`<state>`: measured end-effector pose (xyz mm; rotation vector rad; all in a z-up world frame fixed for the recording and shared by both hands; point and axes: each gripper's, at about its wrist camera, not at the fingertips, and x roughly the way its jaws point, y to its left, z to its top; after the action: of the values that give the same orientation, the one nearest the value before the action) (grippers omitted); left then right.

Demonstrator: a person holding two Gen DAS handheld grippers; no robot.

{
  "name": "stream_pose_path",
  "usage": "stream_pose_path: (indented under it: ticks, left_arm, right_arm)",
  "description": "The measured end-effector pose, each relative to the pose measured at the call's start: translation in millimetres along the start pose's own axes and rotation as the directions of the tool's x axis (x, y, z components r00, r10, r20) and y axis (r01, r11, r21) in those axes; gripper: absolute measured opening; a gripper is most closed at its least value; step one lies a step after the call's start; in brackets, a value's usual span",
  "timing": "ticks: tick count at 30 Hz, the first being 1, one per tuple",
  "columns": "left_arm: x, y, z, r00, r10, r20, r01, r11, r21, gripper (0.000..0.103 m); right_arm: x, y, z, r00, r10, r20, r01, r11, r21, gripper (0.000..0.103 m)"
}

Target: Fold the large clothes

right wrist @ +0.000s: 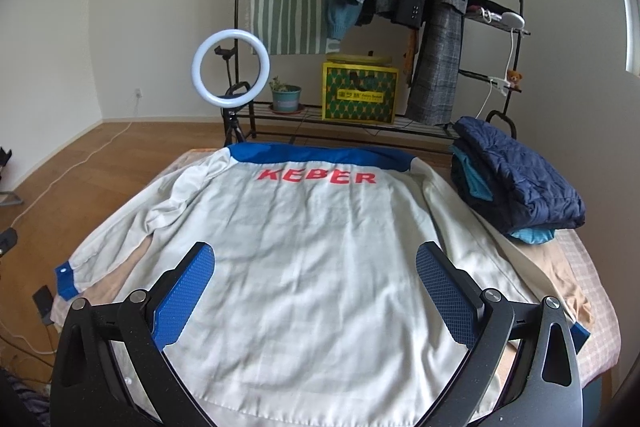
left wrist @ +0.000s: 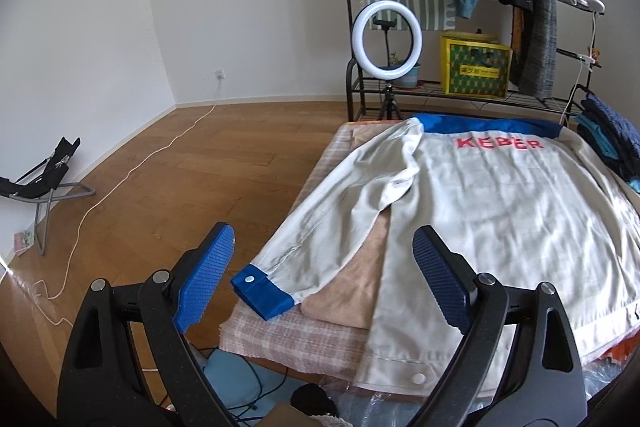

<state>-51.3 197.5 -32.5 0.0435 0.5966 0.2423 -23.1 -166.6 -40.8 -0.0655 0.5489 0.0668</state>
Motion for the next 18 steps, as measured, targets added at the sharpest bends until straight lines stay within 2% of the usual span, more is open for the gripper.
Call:
stream_pose_path:
  ticks: [5,10,13,18]
  left_arm:
    - [30,17,1,0.998,-0.023,-0.054,0.021,0.999,-0.039,0.093]
    - [75,45,3,0.986,-0.081,-0.144,0.070,0.994,-0.080,0.093]
    - [111,71,3,0.971,-0.112,-0.212,0.084,0.987,-0.135,0.093]
    - [172,114,-9,0.931,-0.172,-0.323,0.086,0.960,-0.265,0.093]
  right_arm:
    - [14,5,3,1.000,0.028,0.012,-0.028,1.000,0.002,0.101]
    - [30,13,5,0.997,0.067,0.043,-0.066,0.998,-0.024,0.101]
    - [43,15,6,0.994,0.105,0.026,-0.105,0.994,-0.011,0.101]
    - [64,16,4,0.988,0.150,-0.020,-0.150,0.989,0.016,0.100]
